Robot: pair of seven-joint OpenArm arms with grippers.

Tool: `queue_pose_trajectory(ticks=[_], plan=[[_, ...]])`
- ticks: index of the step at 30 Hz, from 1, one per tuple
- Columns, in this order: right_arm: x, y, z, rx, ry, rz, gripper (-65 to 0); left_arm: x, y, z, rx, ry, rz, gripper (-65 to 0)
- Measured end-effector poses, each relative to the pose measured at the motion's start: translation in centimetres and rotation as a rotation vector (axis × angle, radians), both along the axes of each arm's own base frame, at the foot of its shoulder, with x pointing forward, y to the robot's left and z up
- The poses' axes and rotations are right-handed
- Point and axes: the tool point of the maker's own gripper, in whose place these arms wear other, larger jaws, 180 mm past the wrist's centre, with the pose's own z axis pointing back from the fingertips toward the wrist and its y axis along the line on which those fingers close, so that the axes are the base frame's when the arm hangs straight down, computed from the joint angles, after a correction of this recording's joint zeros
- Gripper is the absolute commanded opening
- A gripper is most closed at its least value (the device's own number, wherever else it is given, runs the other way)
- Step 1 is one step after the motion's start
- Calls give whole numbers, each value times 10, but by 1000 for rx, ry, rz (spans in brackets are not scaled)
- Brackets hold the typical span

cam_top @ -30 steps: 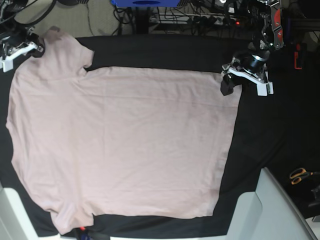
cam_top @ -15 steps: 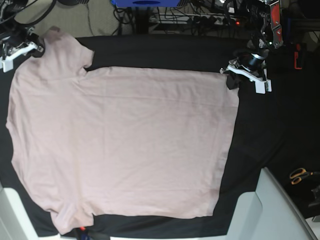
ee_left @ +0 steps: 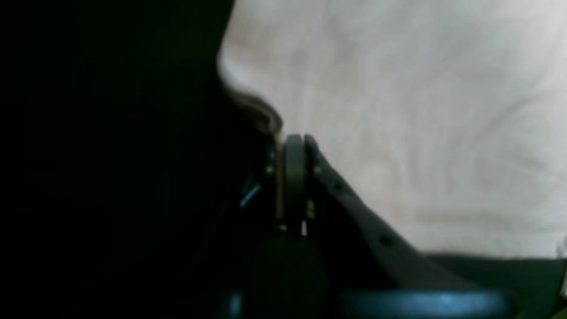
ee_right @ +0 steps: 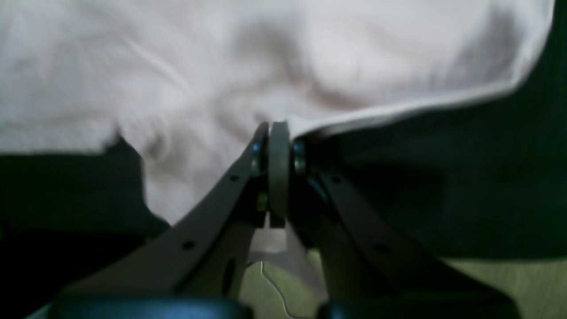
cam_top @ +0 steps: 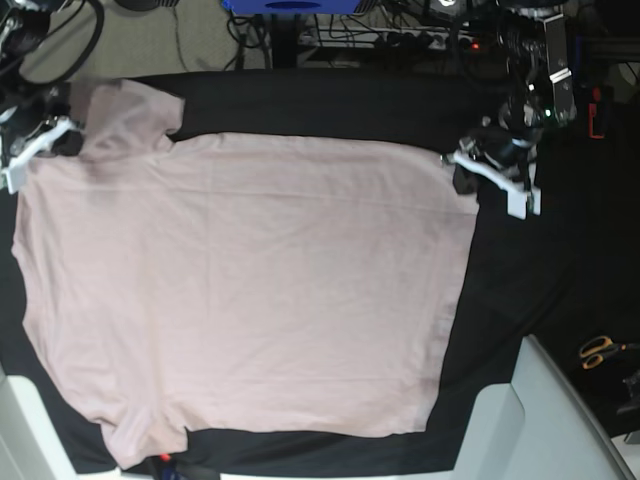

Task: Fold the T-shirt properly
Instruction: 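Lift and drag the gripped shoulder edge away from the hem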

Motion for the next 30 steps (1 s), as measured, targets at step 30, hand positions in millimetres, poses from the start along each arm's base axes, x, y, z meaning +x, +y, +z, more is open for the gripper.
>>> queue_pose_trajectory(ticks=[30], plan=[[133,-17,6,71,-108,85,-645,77,-18,1,57,42,-62,-650]])
